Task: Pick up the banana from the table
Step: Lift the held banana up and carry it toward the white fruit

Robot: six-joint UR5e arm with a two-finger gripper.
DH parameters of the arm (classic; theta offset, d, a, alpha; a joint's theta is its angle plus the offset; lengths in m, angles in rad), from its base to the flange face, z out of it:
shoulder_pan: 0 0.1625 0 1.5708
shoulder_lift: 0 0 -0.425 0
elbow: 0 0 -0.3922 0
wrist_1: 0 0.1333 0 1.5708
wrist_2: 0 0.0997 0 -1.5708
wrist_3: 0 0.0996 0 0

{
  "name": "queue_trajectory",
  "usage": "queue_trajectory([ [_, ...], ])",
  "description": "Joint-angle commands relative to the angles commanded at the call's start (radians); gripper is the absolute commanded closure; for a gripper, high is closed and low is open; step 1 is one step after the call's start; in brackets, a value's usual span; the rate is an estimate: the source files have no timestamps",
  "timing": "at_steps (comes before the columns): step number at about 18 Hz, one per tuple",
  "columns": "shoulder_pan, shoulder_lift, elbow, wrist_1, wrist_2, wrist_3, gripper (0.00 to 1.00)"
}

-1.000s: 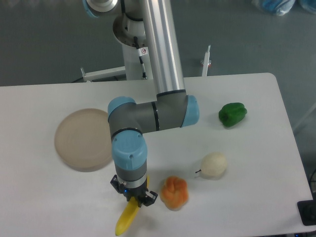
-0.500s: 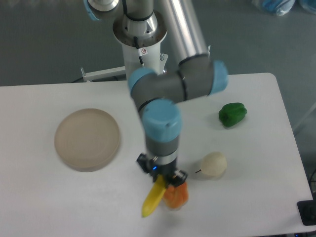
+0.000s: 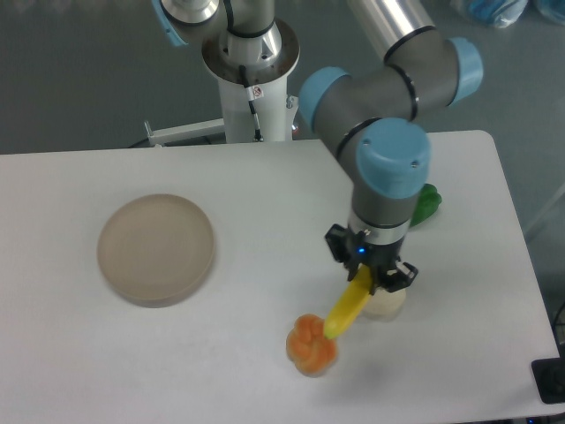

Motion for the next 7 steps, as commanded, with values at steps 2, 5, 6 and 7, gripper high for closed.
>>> queue_trajectory([
  [2, 0.003, 0.002, -0.002, 0.0, 0.002, 0.009, 1.0],
  [5, 0.003, -0.002, -0.006, 0.0, 0.002, 0.009, 1.0],
  [6, 0.003, -0.002, -0.006, -0.002, 0.002, 0.009, 1.0],
  [7, 0.005, -0.002, -0.003, -0.002, 0.002, 0.011, 1.0],
])
